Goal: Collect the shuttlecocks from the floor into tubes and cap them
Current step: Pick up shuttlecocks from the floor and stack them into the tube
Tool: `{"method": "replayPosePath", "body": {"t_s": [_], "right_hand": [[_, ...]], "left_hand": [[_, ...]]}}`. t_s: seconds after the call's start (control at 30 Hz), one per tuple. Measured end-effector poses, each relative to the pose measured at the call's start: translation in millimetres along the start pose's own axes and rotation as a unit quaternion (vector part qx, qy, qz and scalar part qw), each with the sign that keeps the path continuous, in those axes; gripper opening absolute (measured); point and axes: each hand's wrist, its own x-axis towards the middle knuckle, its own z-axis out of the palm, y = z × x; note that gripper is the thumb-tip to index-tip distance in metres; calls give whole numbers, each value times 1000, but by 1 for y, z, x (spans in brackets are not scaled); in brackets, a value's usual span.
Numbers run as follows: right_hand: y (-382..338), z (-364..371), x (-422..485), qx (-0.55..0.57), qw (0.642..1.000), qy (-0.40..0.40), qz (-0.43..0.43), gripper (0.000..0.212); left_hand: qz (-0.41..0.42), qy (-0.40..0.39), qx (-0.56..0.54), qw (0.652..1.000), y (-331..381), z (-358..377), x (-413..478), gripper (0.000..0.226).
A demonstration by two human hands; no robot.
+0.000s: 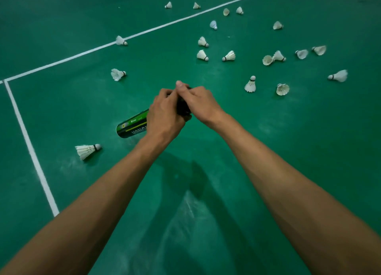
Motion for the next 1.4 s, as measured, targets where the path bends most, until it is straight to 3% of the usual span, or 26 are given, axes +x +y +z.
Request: {"method": "replayPosePath", "body": {"t_s": [0.07,0.13,0.2,0.33,0.4,0.6,0.8,0.9,1.0,1.17,1.3,1.4], "right_hand": [[18,-17,4,78,987,135,35,62],[44,-34,10,165,953,236,95,49],[73,-51,9,139,924,301,192,33],[150,-63,-20,117,885,209,400,11],[179,-58,-40,157,862,177,448,24],[204,-54,-65,296,801,162,495,42],[212,-47,-56,360,770,178,496,46],[208,-43,-53,355,781,179,481,47],[198,-39,-42,299,834,188,424,40],[144,-44,1,226,915,198,270,9],[75,-50,21,142,971,165,102,21],[27,-46,19,45,991,127,-26,25]], "left_hand": [[-5,-12,10,1000,16,14,8,81],[-3,-27,20,999,29,29,12,85],[6,-43,23,999,39,46,12,85],[20,-81,31,996,50,72,7,86],[27,-90,42,995,52,80,4,86],[38,-97,60,993,51,91,-2,84],[30,-94,51,994,47,80,-6,85],[20,-86,47,995,38,69,-7,84],[-1,-73,60,996,23,57,-8,85],[-37,-64,80,994,-5,39,-10,85],[-66,-46,72,994,-19,22,-6,86],[-80,-28,65,994,-28,6,-4,87]]}}
